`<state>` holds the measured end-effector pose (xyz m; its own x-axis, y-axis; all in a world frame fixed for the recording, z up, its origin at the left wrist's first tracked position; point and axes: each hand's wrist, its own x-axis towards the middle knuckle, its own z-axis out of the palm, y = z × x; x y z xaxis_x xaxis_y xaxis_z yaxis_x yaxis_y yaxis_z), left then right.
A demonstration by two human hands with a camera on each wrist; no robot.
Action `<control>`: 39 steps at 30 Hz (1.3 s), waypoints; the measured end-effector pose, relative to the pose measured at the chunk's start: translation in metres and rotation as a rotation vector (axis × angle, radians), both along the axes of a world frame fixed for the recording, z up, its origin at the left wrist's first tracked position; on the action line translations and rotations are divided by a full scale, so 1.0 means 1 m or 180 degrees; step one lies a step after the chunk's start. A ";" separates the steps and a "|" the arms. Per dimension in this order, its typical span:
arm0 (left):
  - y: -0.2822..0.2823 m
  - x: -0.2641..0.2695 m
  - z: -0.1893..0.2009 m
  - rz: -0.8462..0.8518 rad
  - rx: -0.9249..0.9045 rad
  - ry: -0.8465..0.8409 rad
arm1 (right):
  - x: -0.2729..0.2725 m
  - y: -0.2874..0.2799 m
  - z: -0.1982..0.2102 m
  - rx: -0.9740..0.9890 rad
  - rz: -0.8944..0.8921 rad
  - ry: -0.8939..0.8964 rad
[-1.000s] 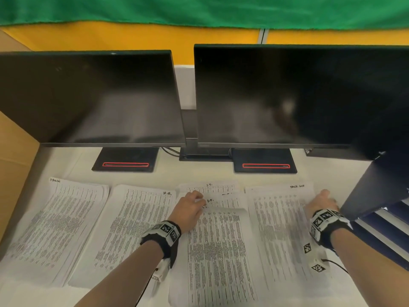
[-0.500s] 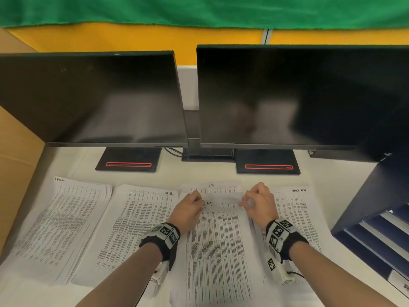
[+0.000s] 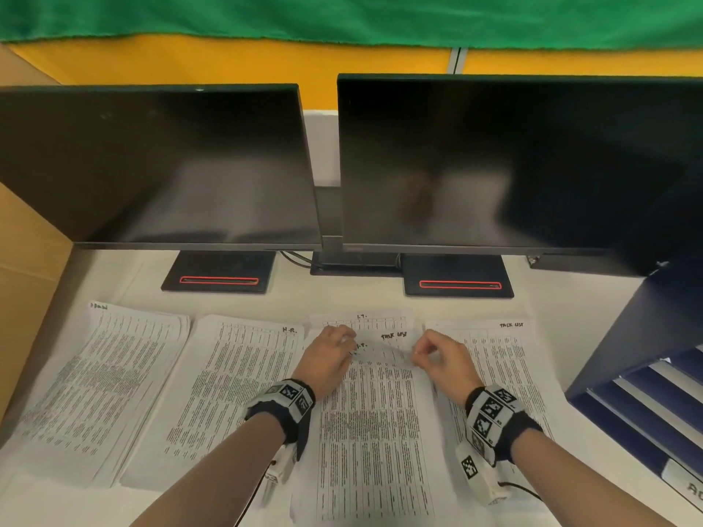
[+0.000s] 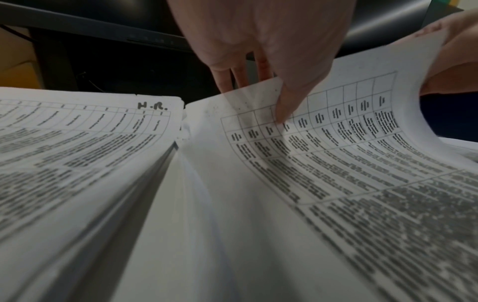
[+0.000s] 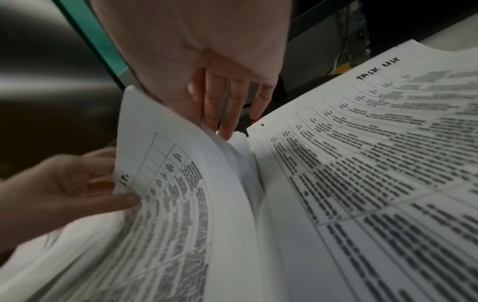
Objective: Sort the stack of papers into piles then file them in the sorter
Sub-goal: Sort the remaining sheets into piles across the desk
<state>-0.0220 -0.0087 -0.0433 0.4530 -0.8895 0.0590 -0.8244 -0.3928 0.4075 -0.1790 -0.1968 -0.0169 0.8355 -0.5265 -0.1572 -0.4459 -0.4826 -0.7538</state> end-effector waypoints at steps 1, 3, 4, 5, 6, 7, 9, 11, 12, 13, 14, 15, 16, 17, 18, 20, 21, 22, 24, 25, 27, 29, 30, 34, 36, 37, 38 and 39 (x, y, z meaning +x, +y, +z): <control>0.000 0.000 -0.001 -0.0018 -0.0040 -0.0013 | -0.002 0.001 -0.001 0.0087 0.0147 0.0009; -0.001 -0.002 0.001 -0.0012 -0.0104 -0.0018 | -0.005 0.004 0.001 0.0434 0.0340 0.0068; -0.002 -0.003 0.003 0.0014 -0.0088 0.0020 | -0.005 0.006 0.005 0.0721 0.0346 0.0067; -0.002 -0.004 0.005 0.0036 -0.0094 0.0063 | -0.004 0.007 0.009 0.1014 0.0282 0.0012; -0.002 -0.004 0.007 0.0053 -0.0086 0.0137 | -0.002 0.007 0.012 0.1251 0.0155 -0.0032; -0.003 -0.005 0.009 0.0059 -0.0074 0.0228 | 0.001 0.005 0.014 0.1429 -0.0007 -0.0044; -0.003 -0.006 0.011 0.0076 -0.0046 0.0431 | 0.010 -0.001 0.012 0.1594 -0.0314 0.0013; -0.003 -0.007 0.014 0.0166 0.0069 0.0605 | 0.018 -0.009 0.002 0.1331 -0.0390 0.0272; -0.004 -0.007 0.015 0.0194 0.0110 0.0651 | 0.021 -0.012 -0.004 0.1057 -0.0322 0.0443; -0.004 -0.006 0.015 0.0185 0.0126 0.0656 | 0.025 -0.013 -0.008 0.0816 -0.0241 0.0587; -0.004 -0.006 0.015 0.0137 0.0132 0.0616 | 0.028 -0.013 -0.010 0.0671 -0.0202 0.0654; -0.004 -0.005 0.015 0.0064 0.0132 0.0551 | 0.030 -0.014 -0.011 0.0626 -0.0220 0.0660; -0.004 -0.004 0.014 -0.0009 0.0139 0.0492 | 0.032 -0.015 -0.011 0.0641 -0.0280 0.0621; -0.005 -0.003 0.014 -0.0059 0.0140 0.0470 | 0.034 -0.016 -0.011 0.0664 -0.0351 0.0571; -0.005 -0.002 0.013 -0.0081 0.0133 0.0484 | 0.036 -0.017 -0.010 0.0697 -0.0412 0.0513; -0.005 -0.001 0.014 -0.0087 0.0097 0.0505 | 0.038 -0.018 -0.009 0.0624 -0.0397 0.0380; -0.005 -0.001 0.014 -0.0097 0.0076 0.0509 | 0.038 -0.017 -0.008 0.0469 -0.0331 0.0290; -0.005 -0.002 0.014 -0.0103 0.0052 0.0511 | 0.037 -0.016 -0.007 0.0298 -0.0272 0.0170; -0.003 -0.002 0.014 -0.0095 0.0042 0.0513 | 0.036 -0.013 -0.005 0.0078 -0.0171 -0.0021; -0.003 -0.002 0.014 -0.0090 0.0034 0.0508 | 0.034 -0.011 -0.003 -0.0004 -0.0086 -0.0005; -0.002 -0.002 0.013 -0.0091 0.0024 0.0499 | 0.032 -0.008 0.000 -0.0196 0.0193 0.0174; -0.002 -0.001 0.013 -0.0094 0.0011 0.0477 | 0.029 -0.006 0.001 -0.0284 0.0340 0.0368; -0.003 -0.001 0.013 -0.0092 0.0003 0.0475 | 0.027 -0.005 0.001 -0.0237 0.0311 0.0352; -0.001 0.000 0.014 -0.0033 -0.0051 0.0545 | 0.020 0.000 -0.001 0.0593 -0.0127 0.0218; 0.001 0.001 0.014 -0.0037 -0.0030 0.0591 | 0.016 -0.003 -0.015 0.1058 -0.0001 0.0763; 0.002 0.002 0.015 -0.0032 0.0011 0.0606 | 0.016 -0.004 -0.021 0.1115 0.0110 0.1101; 0.003 0.003 0.016 -0.0016 0.0050 0.0628 | 0.015 -0.008 -0.032 0.1112 0.0153 0.1340; 0.002 0.003 0.017 0.0001 0.0061 0.0661 | 0.015 -0.011 -0.040 0.1141 0.0111 0.1461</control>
